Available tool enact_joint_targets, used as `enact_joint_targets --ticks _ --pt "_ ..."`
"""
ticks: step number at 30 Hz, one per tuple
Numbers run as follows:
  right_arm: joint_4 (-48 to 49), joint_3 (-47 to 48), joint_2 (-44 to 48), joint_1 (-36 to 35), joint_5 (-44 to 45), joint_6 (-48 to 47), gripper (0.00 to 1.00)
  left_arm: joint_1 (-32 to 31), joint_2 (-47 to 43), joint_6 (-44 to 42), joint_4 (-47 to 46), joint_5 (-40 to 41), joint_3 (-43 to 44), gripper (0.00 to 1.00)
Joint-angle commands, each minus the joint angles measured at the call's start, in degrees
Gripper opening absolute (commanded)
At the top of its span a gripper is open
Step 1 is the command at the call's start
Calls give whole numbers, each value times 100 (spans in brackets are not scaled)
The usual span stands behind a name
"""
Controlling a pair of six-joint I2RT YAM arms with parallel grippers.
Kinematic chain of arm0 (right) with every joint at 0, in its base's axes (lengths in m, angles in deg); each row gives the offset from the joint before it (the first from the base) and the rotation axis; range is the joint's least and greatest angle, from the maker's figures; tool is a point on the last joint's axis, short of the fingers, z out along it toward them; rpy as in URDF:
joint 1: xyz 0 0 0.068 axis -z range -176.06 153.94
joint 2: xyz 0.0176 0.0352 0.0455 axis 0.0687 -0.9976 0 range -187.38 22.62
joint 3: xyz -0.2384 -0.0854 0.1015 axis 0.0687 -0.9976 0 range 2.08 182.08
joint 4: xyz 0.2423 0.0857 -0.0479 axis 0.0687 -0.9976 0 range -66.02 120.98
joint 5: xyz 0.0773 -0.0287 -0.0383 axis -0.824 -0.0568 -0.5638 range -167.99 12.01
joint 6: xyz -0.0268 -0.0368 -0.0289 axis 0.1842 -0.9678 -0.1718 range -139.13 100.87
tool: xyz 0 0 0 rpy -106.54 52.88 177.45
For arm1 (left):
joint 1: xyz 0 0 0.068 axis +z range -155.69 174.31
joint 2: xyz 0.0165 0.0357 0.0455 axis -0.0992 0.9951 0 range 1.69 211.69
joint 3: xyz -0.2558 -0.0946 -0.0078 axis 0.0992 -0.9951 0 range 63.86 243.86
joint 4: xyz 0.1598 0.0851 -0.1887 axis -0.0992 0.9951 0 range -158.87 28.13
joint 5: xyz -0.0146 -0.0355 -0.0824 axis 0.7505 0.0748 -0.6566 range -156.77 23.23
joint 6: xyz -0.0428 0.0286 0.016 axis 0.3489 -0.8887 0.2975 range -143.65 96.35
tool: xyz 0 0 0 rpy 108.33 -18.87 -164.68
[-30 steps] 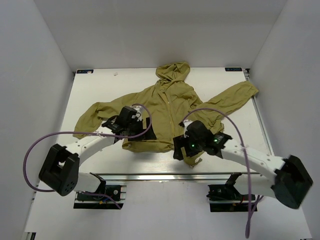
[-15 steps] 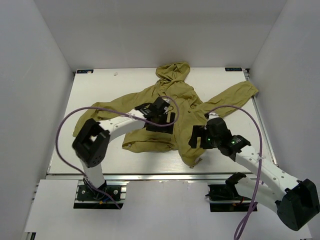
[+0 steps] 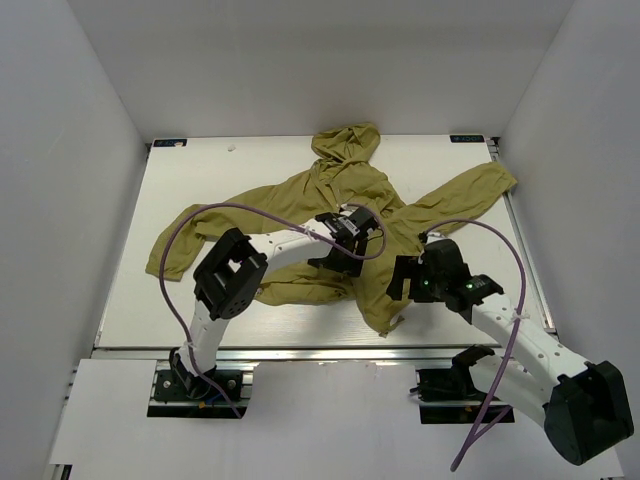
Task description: Zip up the jacket
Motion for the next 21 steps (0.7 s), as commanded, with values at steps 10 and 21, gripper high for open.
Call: enact_joint_targets --ticks 10,21 --pt "312 -126 12 209 -475 -221 90 40 299 334 784 915 723 53" --pt "312 -108 -67 226 -572 -265 89 40 -123 124 390 784 468 2"
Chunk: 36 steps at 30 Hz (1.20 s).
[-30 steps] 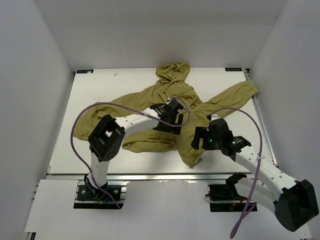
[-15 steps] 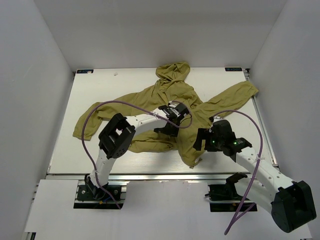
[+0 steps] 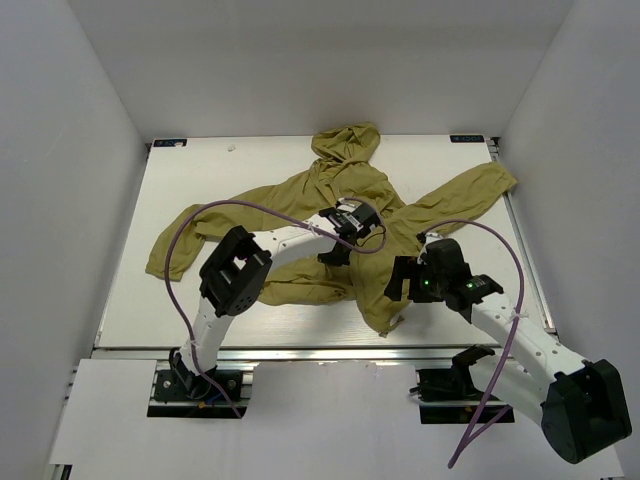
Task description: Zip up the jacket
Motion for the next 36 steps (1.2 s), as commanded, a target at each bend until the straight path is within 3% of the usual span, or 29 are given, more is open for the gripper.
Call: enact_joint_targets --ticks 1,7,18,29,30,31,35,36 --pt "137 -17 10 34 -91 -108 89 11 -438 -123 -233 -78 -45 0" --pt "120 10 10 43 -223 -213 89 11 -735 -273 -410 -561 -203 0" --pt "181 -51 10 43 -627 -309 89 -24 -3064 -633 486 -1685 -924 0" --pt "260 18 -149 43 -751 -301 89 -1026 -2679 -89 331 -3011 -2013 0" --pt "269 36 -166 43 -751 -292 89 -1104 -2644 -88 233 -3162 -2153 7" --pt "278 54 -175 34 -759 -292 89 -1157 -2557 -79 163 -3250 -2172 36" --pt "348 168 -157 43 -1005 -388 89 -1281 -2503 -62 -66 -3365 -2120 98" --pt "348 220 -157 43 -1162 -406 89 -1281 -2520 -62 -40 -3200 -2085 98"
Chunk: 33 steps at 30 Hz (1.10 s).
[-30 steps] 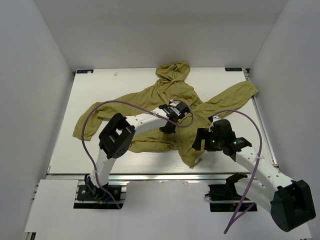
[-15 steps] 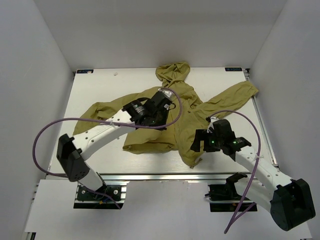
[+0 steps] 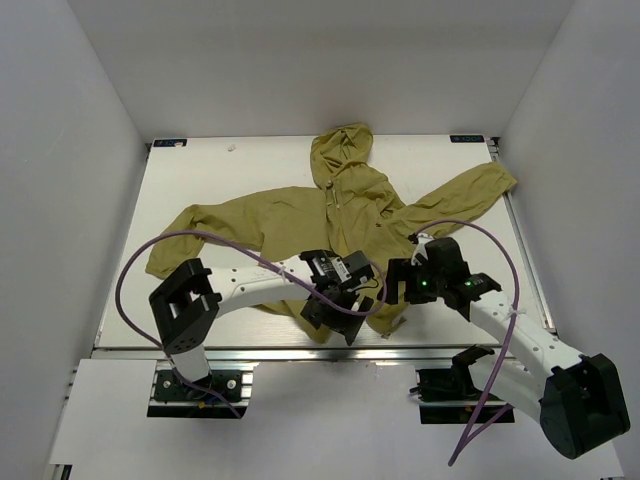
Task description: Zip up the jacket
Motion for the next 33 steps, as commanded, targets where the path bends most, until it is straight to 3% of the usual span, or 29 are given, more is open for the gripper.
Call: enact_joint_targets --ticks 1,3,5,7,12,15,17,23,33 --pt "219 234 2 6 -460 -159 89 -22 -333 78 -202 -10 210 98" --pt "254 243 -15 -21 -662 -203 89 -13 -438 34 35 245 368 98" --pt "202 286 -76 -239 -610 -195 89 118 -595 130 472 1199 535 98" --pt "263 304 -121 -510 -514 -90 89 381 -780 323 624 1422 458 98" --pt "553 506 -672 -1461 -4 419 89 1952 -1859 465 -366 1064 -954 98" --pt "851 550 -1095 -1611 84 578 89 2402 -2326 605 -1079 1072 -1562 98" --pt "827 768 -1454 -1664 364 693 89 2518 -2784 711 -1474 1169 -1836 98" --pt "949 1148 -2123 -1866 462 746 89 3071 -3242 632 -1537 1196 -2285 98" --pt "975 1833 -2854 -2279 515 693 89 3151 -3496 535 -1529 1231 -2566 98"
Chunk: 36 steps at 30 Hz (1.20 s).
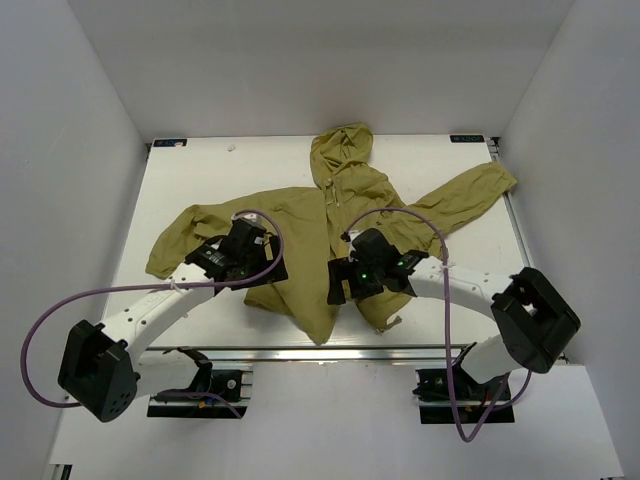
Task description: Zip up the jacket
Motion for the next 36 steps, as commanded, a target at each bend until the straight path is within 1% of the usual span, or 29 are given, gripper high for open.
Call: enact_joint_targets --ticks 1,9,12,13,15,16,18,21,22,24,26,29,30,31,33,34,35,36 --pt "175 388 -240 -133 96 27 89 47 -268 -40 -62 81 -88 98" --pt "17 837 -767 -669 411 -167 89 74 -453 -22 52 178 -114 98" --pt "-281 1048 -1048 -959 807 -220 89 74 -497 -31 96 186 -123 98" --pt "-456 1110 -1171 -1029 1190 -228 89 74 -506 -31 96 186 -123 98" --pt "-650 1286 -1260 -1231 1570 -211 89 74 -532 -22 96 160 -149 98" --pt "-712 1312 -1251 -1284 1859 -202 90 74 -541 -13 87 160 -158 98" --pt "-853 1382 -1155 -1372 2046 -141 89 74 -585 -5 61 108 -176 98" --pt "-941 1278 -664 -1390 2336 -79 89 74 -629 -4 26 37 -185 98" --pt "-950 1225 -341 -1390 2363 -96 89 74 -629 -4 26 28 -185 98" --pt "-1099 1015 126 -1382 2389 -149 89 74 -646 -13 -26 -33 -193 98" --pt "-1387 874 365 -1355 2354 -263 89 74 -647 -48 -106 -164 -220 98" --pt "-1661 505 752 -1215 2100 -430 89 74 -603 -171 -308 -551 -290 98" --pt "-1714 373 927 -1145 2012 -622 89 74 -568 -250 -395 -752 -316 98" --pt "-1732 111 998 -979 1724 -772 89 74 -533 -285 -422 -928 -334 98" --pt "-1680 -128 1138 -846 1416 -1123 89 74 -471 -312 -449 -1035 -395 98" --pt "-1732 -181 1131 -671 1257 -1282 88 74 -445 -312 -492 -1140 -430 98" --pt "-1732 -164 1113 -609 1064 -1396 85 74 -444 -321 -536 -1210 -518 98" --pt "-1689 -156 1052 -582 1028 -1467 85 74 -427 -312 -632 -1281 -545 98"
